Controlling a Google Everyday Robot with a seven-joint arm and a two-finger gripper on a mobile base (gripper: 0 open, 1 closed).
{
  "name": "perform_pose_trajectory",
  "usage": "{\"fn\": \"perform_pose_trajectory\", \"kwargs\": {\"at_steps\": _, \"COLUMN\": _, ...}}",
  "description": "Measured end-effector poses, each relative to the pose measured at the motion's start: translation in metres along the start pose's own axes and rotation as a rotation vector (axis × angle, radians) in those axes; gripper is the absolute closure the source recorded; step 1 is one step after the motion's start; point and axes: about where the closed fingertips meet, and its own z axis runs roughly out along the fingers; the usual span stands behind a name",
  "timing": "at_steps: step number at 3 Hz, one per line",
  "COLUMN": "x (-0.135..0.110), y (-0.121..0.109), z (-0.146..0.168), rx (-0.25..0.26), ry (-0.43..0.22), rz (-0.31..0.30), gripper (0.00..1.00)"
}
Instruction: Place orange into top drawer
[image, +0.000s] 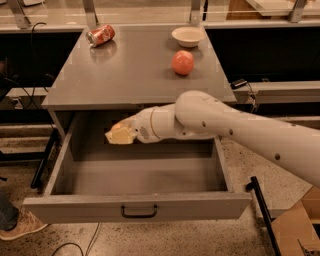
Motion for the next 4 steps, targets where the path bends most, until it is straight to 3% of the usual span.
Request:
{"fn": "perform_pose_trajectory", "kwargs": {"at_steps": 1, "x": 0.049, "y": -0.023, "z": 0.003, "rx": 0.049, "ry": 0.002, "rz": 0.057, "gripper": 1.0}}
{"fn": "perform_pose_trajectory", "kwargs": {"at_steps": 2, "x": 0.09, "y": -0.044, "z": 0.016, "rx": 0.094, "ry": 0.017, "rz": 0.119, "gripper": 0.82}}
{"fn": "perform_pose_trajectory", "kwargs": {"at_steps": 4, "x": 0.114, "y": -0.072, "z": 0.046, "rx": 0.103, "ry": 0.027, "rz": 0.156, "gripper": 0.36}}
